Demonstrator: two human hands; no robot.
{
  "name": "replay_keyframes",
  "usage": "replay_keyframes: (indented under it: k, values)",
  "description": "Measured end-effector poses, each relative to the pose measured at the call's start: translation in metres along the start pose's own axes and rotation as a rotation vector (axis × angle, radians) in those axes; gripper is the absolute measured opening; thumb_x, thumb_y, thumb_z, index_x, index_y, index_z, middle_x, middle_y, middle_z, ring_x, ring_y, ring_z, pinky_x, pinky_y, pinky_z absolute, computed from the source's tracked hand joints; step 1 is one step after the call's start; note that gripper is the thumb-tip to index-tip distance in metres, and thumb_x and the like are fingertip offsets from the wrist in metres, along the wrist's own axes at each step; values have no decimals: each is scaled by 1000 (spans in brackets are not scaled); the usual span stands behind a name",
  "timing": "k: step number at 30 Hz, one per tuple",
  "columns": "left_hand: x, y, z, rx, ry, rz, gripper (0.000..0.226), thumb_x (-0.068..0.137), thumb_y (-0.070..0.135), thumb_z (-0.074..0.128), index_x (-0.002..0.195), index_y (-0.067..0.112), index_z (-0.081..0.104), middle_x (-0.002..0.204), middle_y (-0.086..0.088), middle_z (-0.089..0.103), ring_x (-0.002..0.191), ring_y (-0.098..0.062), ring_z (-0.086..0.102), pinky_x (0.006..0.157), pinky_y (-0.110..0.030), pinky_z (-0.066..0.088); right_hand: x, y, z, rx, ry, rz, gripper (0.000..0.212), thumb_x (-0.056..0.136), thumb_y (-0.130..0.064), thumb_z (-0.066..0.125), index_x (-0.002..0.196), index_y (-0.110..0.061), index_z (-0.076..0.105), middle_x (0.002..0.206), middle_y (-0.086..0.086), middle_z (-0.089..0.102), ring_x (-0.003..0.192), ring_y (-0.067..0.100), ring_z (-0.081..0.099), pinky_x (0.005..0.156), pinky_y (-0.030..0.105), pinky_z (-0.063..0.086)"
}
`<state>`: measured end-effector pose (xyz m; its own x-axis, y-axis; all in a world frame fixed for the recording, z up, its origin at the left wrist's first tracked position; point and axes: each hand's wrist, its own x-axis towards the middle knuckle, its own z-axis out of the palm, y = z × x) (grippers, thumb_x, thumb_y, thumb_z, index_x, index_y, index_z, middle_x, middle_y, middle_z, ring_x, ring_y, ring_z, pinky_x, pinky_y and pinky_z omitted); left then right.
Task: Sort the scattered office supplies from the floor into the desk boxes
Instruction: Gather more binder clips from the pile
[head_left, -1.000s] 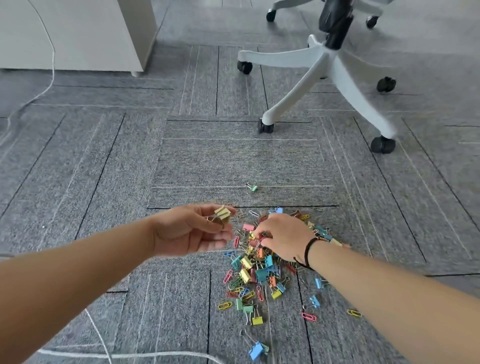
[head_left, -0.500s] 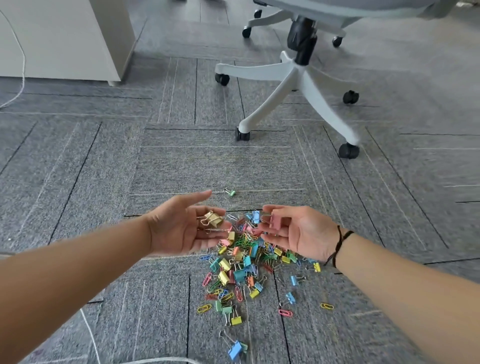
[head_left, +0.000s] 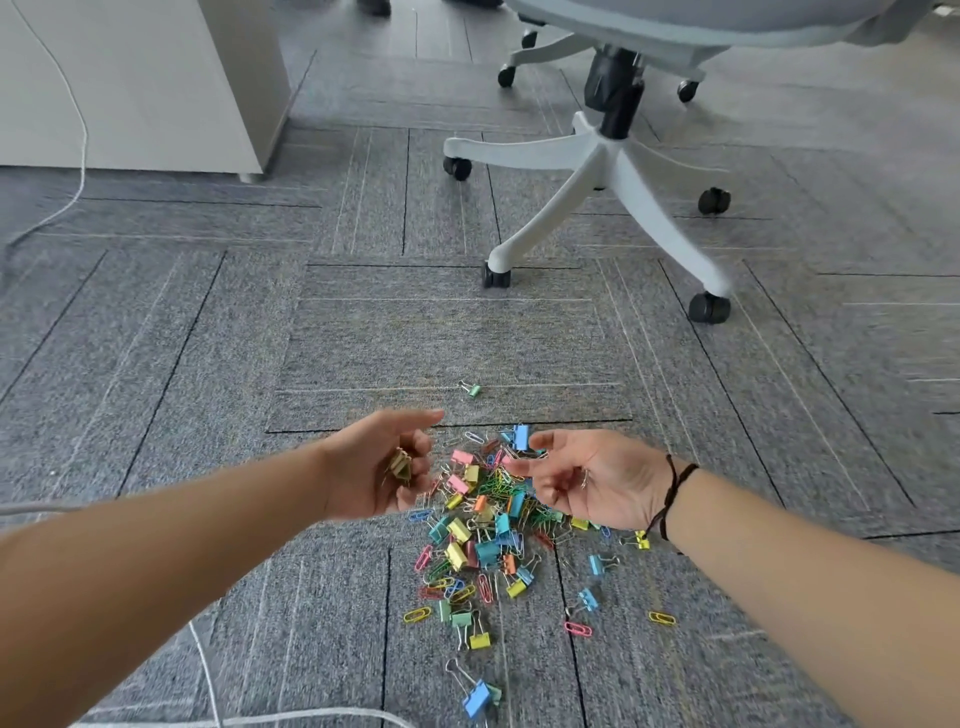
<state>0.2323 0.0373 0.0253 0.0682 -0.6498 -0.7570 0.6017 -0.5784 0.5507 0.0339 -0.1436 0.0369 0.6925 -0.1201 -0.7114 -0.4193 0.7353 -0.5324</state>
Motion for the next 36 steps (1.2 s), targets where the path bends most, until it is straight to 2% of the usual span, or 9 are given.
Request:
replay_keyframes:
  k: [4,7,12,15,18,23,28,31,36]
  values:
    - [6,-4,-7,42,67,-27,28,93,33,66,99,8,54,66,-3,52,54,-15,51,43,-21,43,5,5,-3,-71,49,18,43,87,25,36,115,-2,51,103,23,60,79,25,61,66,29,48]
    - [13,-7,-5,160,171,-12,33,93,28,67,111,2,56,73,-5,60,56,-14,53,47,-22,44,4,7,-2,-93,32,34,38,87,23,37,108,-5,53,91,17,65,74,24,62,61,29,46]
    - [33,-16,2,664,351,83,21,91,20,72,101,2,65,86,-10,66,62,-14,57,51,-23,49,7,10,-1,-152,104,20,9,95,-4,56,99,-12,55,84,8,64,64,16,55,49,23,37]
    - [46,-23,12,907,416,162,23,89,24,75,98,7,63,90,-8,67,67,-13,57,54,-20,49,7,14,-5,-185,134,33,12,95,-12,59,106,-11,55,81,5,64,62,13,53,47,21,34]
    - [55,-26,24,1047,514,241,29,86,32,79,102,13,62,93,0,66,75,-9,62,58,-17,48,5,17,-12,-183,167,57,10,95,-15,62,103,-12,58,80,5,64,62,14,52,45,21,32]
    - [63,-28,37,1176,577,271,30,84,37,79,98,19,59,87,8,63,75,-7,64,73,-28,60,4,16,-15,-149,211,50,5,95,-15,61,98,-13,58,78,6,63,60,15,51,46,22,34]
    - [67,-28,36,1116,517,289,22,92,20,72,73,16,62,70,4,62,56,-14,50,58,-29,54,5,16,-14,-135,204,26,6,96,-15,60,97,-9,61,77,8,64,61,16,55,57,27,43]
    - [65,-28,20,926,469,219,24,91,24,73,85,1,69,66,-1,62,50,-10,47,47,-17,43,10,16,-12,-120,184,21,9,97,-15,59,101,-7,59,77,8,62,61,17,55,60,28,47]
    - [44,-19,-9,435,231,68,28,90,16,71,103,-9,69,68,-6,62,50,-9,46,46,-20,39,21,15,-2,-116,153,17,9,97,-14,57,100,-5,58,74,7,61,60,17,55,63,30,48]
